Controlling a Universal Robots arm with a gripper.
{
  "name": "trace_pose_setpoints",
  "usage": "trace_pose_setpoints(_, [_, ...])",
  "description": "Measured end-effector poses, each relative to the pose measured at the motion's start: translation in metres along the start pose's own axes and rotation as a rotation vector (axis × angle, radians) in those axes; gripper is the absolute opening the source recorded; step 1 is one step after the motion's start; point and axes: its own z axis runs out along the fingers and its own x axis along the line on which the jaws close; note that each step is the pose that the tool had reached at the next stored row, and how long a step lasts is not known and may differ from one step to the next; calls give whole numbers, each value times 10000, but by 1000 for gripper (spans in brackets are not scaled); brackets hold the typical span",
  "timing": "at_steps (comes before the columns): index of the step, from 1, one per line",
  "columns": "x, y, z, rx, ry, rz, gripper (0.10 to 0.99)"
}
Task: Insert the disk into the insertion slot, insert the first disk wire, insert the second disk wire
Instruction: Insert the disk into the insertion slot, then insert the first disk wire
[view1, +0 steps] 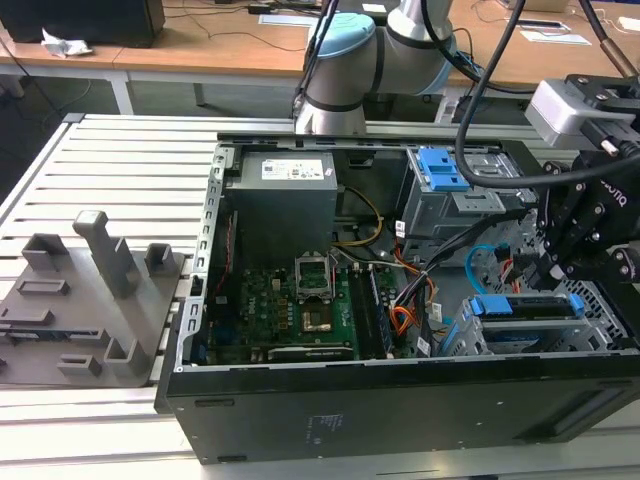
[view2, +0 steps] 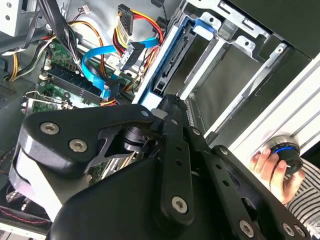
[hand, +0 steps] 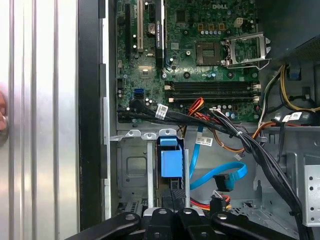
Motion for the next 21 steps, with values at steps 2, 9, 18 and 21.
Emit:
trace_pose_setpoints(2, [0,0,1,0,0,0,106])
trace_pose_setpoints(9, [0,0,4,0,-1,0,235])
trace_pose_setpoints(18, [-291,-8,20,-5,24,-1,361])
trace_pose_setpoints(21, [-327,-56,49,-21,25,1,361])
